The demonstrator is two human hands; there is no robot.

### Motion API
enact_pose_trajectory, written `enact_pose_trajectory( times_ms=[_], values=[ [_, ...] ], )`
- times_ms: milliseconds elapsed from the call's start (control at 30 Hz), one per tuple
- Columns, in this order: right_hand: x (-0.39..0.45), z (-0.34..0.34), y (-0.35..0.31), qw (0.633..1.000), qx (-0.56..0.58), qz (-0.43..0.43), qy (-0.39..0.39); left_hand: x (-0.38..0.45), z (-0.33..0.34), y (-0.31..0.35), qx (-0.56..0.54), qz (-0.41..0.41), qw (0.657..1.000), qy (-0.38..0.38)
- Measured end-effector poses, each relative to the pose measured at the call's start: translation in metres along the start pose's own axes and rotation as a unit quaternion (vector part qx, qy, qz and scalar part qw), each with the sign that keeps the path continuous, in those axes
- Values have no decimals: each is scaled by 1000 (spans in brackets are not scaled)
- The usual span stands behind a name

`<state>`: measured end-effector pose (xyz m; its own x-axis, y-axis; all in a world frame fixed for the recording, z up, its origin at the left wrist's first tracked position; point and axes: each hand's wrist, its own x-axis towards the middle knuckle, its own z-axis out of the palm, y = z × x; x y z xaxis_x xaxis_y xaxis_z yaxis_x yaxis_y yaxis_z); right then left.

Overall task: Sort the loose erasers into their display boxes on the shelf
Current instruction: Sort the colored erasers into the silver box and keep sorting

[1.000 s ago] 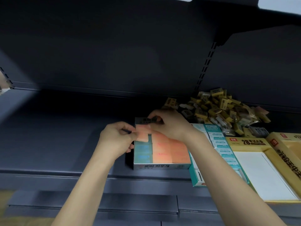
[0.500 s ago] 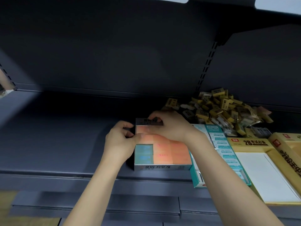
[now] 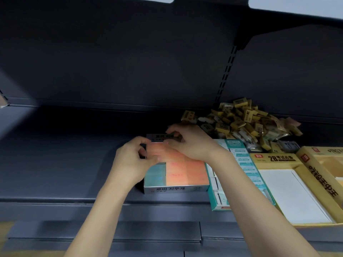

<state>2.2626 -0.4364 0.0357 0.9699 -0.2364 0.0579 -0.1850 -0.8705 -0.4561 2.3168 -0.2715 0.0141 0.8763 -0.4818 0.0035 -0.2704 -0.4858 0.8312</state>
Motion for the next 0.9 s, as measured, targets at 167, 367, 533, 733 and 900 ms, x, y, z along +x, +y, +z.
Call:
enact_pose_trajectory(
  times_ms=[167, 367, 533, 733, 900],
  values=[
    [-11, -11, 10, 1000, 19, -15, 10, 2, 8, 15, 23, 21, 999, 27],
    [-33, -36, 38, 999, 13, -31, 37, 1, 47, 58, 28, 103, 994, 24],
    [-65, -71, 79, 997, -9, -36, 61, 1, 95, 108, 56, 171, 984, -10],
    [-111, -124, 161, 988, -91, -13, 124, 15, 175, 178, 96, 250, 963, -39],
    [-139, -169, 237, 970, -209, 2, 125, 31, 242, 218, 190, 310, 931, -34]
  ],
)
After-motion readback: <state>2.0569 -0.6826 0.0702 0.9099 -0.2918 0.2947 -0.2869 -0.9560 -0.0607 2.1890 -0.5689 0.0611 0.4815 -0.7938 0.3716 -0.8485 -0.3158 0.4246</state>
